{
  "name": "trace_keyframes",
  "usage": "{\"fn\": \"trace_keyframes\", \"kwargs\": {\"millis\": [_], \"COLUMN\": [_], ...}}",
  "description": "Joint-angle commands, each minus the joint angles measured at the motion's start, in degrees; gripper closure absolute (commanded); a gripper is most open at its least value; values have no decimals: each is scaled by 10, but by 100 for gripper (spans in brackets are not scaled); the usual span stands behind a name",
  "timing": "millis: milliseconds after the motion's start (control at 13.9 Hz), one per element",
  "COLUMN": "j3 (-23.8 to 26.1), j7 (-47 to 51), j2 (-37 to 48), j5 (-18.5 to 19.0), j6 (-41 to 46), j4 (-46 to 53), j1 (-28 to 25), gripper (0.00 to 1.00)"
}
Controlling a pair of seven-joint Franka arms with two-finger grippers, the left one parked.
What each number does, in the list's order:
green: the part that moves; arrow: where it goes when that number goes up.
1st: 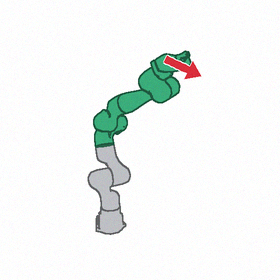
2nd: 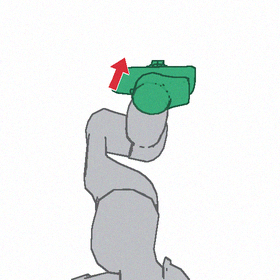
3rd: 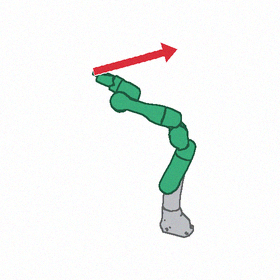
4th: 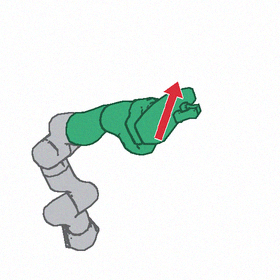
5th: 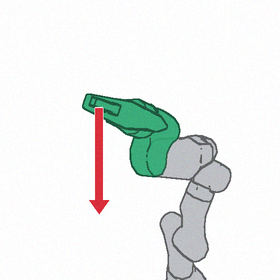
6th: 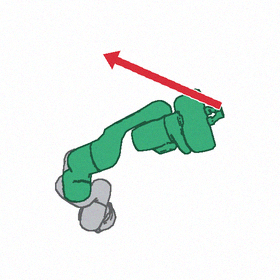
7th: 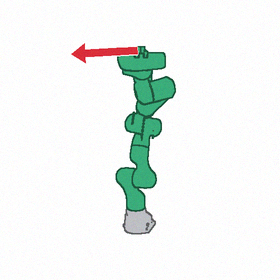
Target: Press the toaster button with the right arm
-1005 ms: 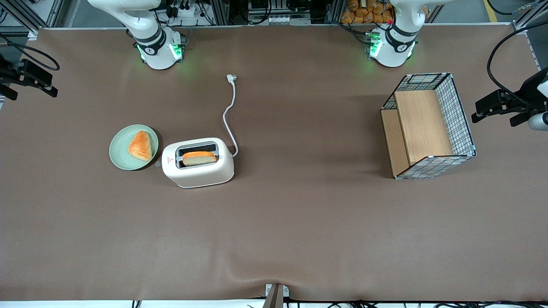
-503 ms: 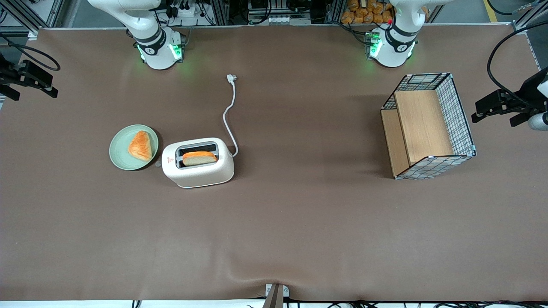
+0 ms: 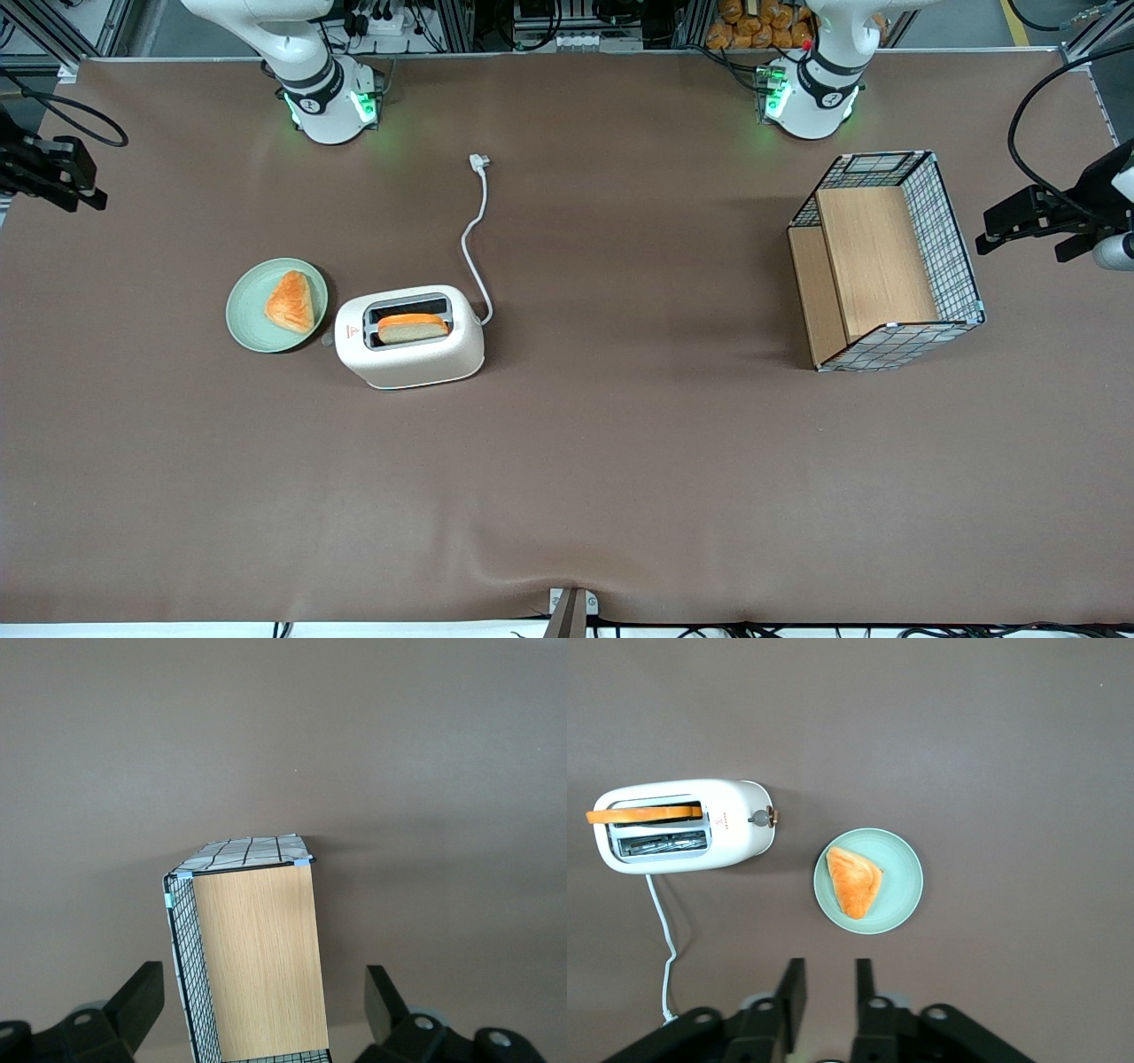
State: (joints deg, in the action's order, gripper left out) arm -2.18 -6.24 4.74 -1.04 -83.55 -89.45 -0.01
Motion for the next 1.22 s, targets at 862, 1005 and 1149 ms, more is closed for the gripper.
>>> {"fn": "trace_keyframes", "kwargs": {"millis": [862,1005,1149], "j3": [-16,-18,-18], "j7": [-23,-25,-52], "j2": [8,8,8], "j5": [-122,-134,-134], "j6": [-49,-66,-83], "j4": [-102,-121,-136], "j1": [6,6,6], "gripper": [100,100,100]}}
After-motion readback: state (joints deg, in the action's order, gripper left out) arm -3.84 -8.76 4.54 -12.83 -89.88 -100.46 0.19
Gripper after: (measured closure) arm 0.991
